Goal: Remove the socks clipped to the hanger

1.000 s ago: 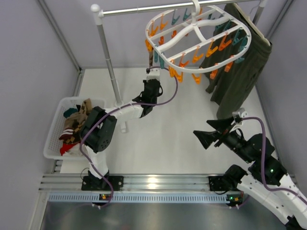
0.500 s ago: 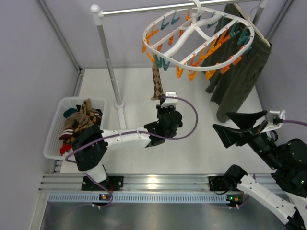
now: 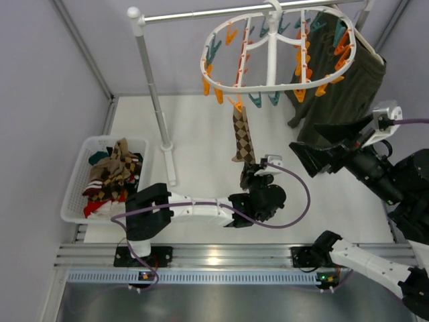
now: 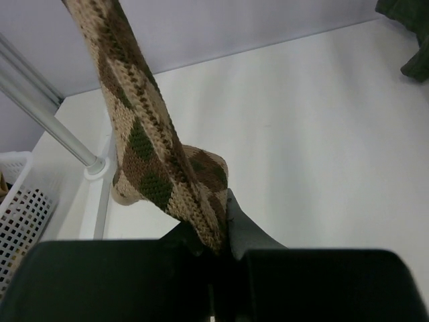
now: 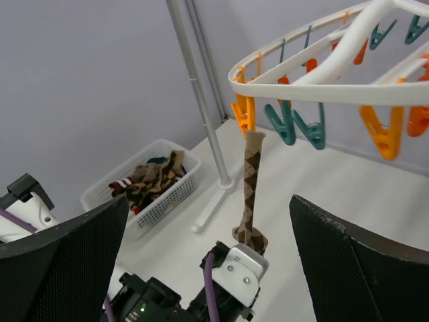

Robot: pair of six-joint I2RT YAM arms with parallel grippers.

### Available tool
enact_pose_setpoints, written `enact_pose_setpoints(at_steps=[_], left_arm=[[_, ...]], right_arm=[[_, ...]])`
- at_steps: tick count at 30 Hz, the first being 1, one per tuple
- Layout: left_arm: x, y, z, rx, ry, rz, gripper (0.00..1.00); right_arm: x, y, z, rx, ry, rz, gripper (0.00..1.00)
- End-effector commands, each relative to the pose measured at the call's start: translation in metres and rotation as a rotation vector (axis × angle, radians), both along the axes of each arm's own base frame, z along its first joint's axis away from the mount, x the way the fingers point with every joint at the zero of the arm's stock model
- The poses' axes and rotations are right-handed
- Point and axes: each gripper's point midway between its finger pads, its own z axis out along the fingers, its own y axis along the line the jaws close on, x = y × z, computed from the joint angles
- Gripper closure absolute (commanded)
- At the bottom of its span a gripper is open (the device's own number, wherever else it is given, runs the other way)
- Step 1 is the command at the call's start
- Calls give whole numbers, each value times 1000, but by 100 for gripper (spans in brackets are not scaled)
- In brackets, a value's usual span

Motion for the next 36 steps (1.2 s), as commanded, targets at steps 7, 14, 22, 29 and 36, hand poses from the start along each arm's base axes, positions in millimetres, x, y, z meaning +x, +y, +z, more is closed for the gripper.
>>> enact_pose_setpoints(at_steps=[7,14,22,29,36], left_arm=[[-8,17,19,-46,-36,123,100],[-8,14,13,-50,-33,97,100],[-9,10,12,-60,-31,79,100],[-11,5,10,-64,-29,61,100],[-12,6,10,-68,-30,60,100]], right_arm=[[45,72,-25,-143,108,135,13],[92,103,-37,-235,88,63,18],[140,110,-51,-350,58,-103,22],[149,121,-34,-328,3,-126,26],[160,127,-27,-354,-52,-146,30]])
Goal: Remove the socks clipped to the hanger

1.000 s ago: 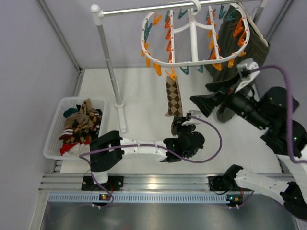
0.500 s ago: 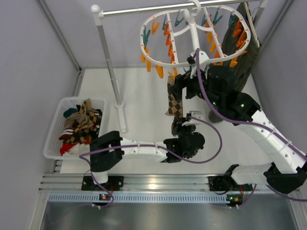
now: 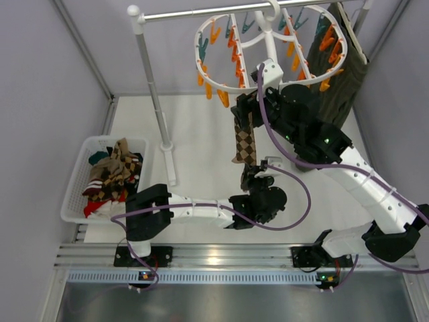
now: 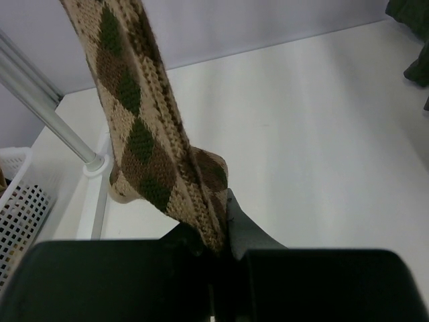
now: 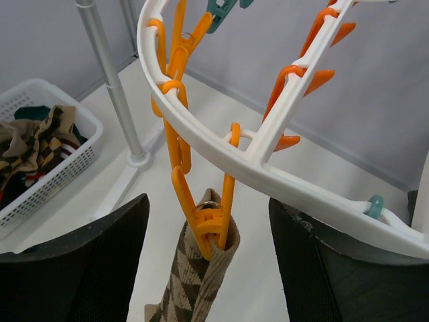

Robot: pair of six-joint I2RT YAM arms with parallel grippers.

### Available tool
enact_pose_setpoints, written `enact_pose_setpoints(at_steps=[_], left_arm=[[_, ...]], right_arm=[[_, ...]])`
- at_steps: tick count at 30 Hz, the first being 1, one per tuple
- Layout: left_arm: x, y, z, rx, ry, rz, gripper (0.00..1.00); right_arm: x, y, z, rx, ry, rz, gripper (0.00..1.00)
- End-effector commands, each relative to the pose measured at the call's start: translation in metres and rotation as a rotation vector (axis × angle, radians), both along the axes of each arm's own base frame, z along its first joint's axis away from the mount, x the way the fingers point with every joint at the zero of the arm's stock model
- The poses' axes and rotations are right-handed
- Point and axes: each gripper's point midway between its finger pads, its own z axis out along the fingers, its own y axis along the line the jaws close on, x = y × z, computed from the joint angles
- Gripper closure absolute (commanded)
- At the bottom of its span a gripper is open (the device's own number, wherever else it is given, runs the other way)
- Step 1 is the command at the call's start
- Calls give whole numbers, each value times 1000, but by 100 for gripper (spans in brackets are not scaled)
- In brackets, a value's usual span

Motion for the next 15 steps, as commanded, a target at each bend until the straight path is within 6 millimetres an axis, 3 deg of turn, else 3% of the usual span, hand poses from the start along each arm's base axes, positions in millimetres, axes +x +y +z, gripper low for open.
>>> enact_pose_setpoints(at_steps=[1,7,9,11,12,14,15], left_arm=[[-5,8,9,-60,-24,56,100],[-6,8,8,-59,-24,55,100],[-6,8,7,-57,-23,53,100],[-6,8,7,-59,-23,52,100],[-6,9,7,-57,-23,52,100],[-6,9,6,-56,-21,46,100],[-6,10,6,-54,-21,44,100]], right_arm=[[8,4,39,53,-112,-16,31],[15,11,45,70,-128,-21,38],[15,13,45,76,-127,-19,46],[15,14,46,83,-129,-15,48],[16,16,44,86,-125,-9,54],[15,19,43,93,-126,0,58],[15,19,43,93,-124,2,67]])
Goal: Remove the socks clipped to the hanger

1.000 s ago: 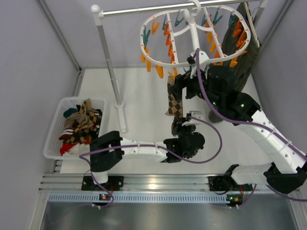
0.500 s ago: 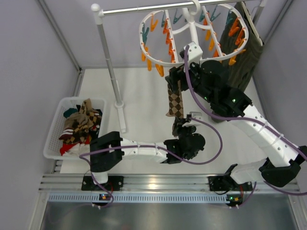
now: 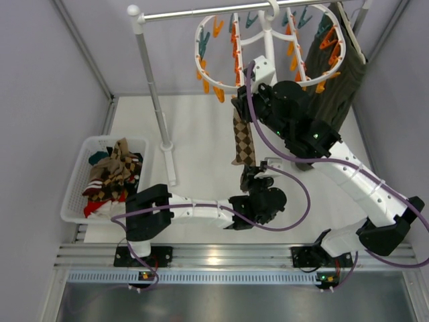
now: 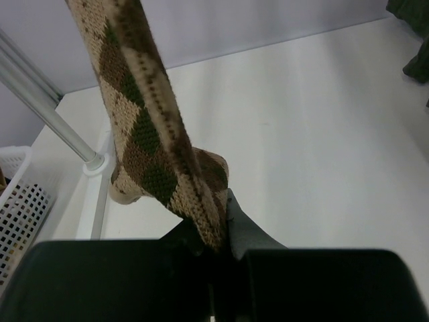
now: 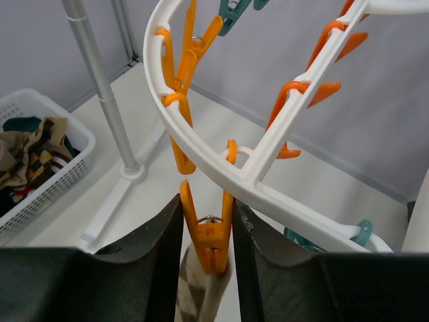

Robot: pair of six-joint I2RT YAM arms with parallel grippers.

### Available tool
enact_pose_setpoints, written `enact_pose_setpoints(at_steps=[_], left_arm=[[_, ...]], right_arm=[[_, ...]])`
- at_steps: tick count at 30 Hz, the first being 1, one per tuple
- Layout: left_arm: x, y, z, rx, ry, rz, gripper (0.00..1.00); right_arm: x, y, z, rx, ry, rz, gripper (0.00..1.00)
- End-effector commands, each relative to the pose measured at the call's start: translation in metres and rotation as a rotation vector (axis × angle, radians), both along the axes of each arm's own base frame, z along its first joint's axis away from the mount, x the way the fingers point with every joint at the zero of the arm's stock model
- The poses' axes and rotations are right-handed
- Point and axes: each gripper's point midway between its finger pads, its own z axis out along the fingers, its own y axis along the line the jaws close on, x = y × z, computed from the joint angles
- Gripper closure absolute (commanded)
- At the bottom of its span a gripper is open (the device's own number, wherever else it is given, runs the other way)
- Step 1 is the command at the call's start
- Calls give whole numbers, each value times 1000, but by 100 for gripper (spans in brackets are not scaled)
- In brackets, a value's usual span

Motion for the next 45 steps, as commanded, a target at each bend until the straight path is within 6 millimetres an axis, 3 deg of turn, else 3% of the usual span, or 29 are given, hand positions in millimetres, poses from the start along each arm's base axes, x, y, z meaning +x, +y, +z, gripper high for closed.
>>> enact_pose_setpoints(at_steps=[1,5,6,11,12,14,15,16,20,21,23,25,26,27,29,31,35,36,39,40,45], left_arm=[[-6,10,8,-53,-21,46,100],[-5,12,5,-74,-24,49,100],[-5,12,6,-77,-23,45,100],[-2,24,0,-96,-22,47,100],[-2,32,-6,-86,-19,49,100],[-1,47,4,-124,-23,54,100],[-1,58,-4,-114,-20,57,100],[0,69,8,-156,-25,56,100],[2,110,18,-168,-39,116,100],[3,120,20,-152,-40,138,100],[9,146,25,-142,-47,203,100],[13,164,32,-121,-47,245,100],[17,179,35,-110,-47,283,100],[18,191,47,-122,-51,295,100],[26,215,58,-136,-58,341,100],[28,242,73,-148,-69,402,100],[38,280,91,-169,-87,474,100],[46,278,91,-190,-57,424,100],[68,305,71,-318,72,387,100],[67,332,71,-361,64,437,100],[50,371,65,-456,81,538,100]], right_arm=[[-5,6,43,105,-91,19,72],[-5,5,43,115,-92,14,82],[-6,5,44,121,-92,16,90],[-7,3,41,123,-81,13,85],[-9,3,38,124,-73,21,69],[-14,3,37,130,-72,39,50],[-20,2,35,156,-54,50,39],[-22,1,35,164,-51,54,36],[-42,0,30,190,-15,122,17],[-50,-4,35,212,-13,137,7],[-63,-3,27,213,15,187,1],[-81,-11,32,246,18,227,1],[-87,-11,23,240,39,248,1],[-97,-19,30,268,32,259,1],[-107,-22,22,274,48,283,0],[-119,-32,27,294,36,296,1],[-143,-42,19,298,40,358,1],[-151,-50,24,316,19,363,1],[-165,-64,20,338,8,367,1],[-167,-67,18,339,6,366,1],[-176,-89,7,353,-13,317,1]])
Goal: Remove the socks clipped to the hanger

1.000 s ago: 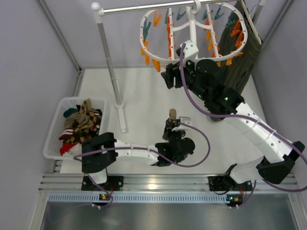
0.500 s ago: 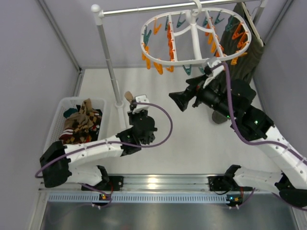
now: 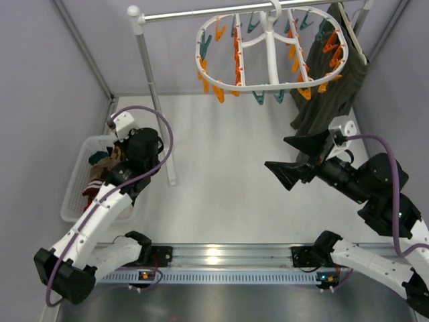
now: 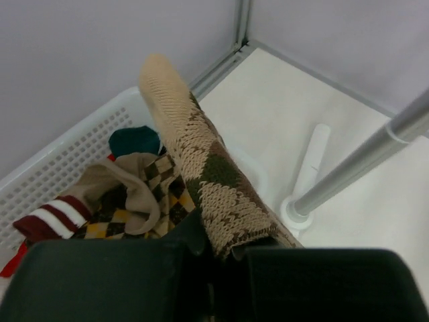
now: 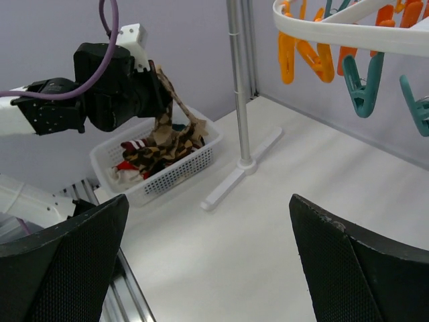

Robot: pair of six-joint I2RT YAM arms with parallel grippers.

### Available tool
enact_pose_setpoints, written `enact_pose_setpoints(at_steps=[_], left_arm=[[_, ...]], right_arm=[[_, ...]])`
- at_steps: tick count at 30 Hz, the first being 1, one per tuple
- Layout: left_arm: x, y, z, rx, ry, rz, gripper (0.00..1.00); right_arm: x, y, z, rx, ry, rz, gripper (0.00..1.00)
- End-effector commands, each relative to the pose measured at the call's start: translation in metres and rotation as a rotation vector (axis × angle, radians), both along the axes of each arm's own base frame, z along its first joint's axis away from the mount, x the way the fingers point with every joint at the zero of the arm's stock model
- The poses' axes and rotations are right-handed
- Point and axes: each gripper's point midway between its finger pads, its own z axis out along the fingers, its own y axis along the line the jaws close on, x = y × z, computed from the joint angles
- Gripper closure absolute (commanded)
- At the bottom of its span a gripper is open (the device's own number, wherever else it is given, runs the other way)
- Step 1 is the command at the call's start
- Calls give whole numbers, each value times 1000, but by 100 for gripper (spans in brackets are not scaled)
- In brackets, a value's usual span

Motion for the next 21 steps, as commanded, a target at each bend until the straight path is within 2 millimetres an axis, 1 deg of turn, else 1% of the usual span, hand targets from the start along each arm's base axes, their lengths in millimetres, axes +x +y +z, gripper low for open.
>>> enact_pose_setpoints(at_steps=[1,2,3,4,6,7,8,9,10,11,12,13,14,15,16,17,18,19,21], left_arm=[[-14,24,-24,-150,89,12,100],[-12,34,-33,-175,118,47,100],[-15,48,-41,-193,147,87,100],[-21,75,-50,-214,170,174,100],[-27,93,-70,-262,188,251,100],[-34,111,-86,-302,208,314,100],[-36,118,-94,-339,205,347,99],[-36,126,-110,-362,237,390,97],[-43,139,-120,-391,242,452,96],[-41,144,-132,-431,238,484,97],[-42,149,-159,-479,289,505,97],[-39,147,-174,-521,311,495,97],[-31,145,-186,-568,307,474,100],[-34,140,-214,-634,360,474,100],[-35,138,-226,-659,374,476,100],[-34,136,-237,-685,376,478,100],[-38,136,-251,-716,390,490,100],[-42,137,-262,-725,419,514,100],[-45,140,-271,-723,427,539,100]], right_arm=[[-7,-9,-2,22,0,-11,1],[-8,-11,-6,25,2,-12,0],[-10,-12,-7,29,4,-10,1],[-9,-11,-14,22,13,-10,1],[-14,-14,-15,37,8,-6,1],[-13,-14,-22,37,21,-8,1],[-15,-17,-20,53,12,-7,1],[-17,-17,-21,57,12,-3,1],[-16,-16,-27,53,21,-3,0],[-19,-18,-27,58,19,0,0],[-19,-18,-29,60,21,1,1],[-19,-18,-35,53,30,2,0],[-22,-20,-37,61,31,3,1],[-22,-21,-38,65,29,4,1],[-21,-20,-46,59,41,2,0],[-24,-22,-47,69,42,4,1],[-25,-23,-48,75,41,4,0],[-26,-21,-53,68,51,14,1],[-28,-24,-54,71,53,14,1]])
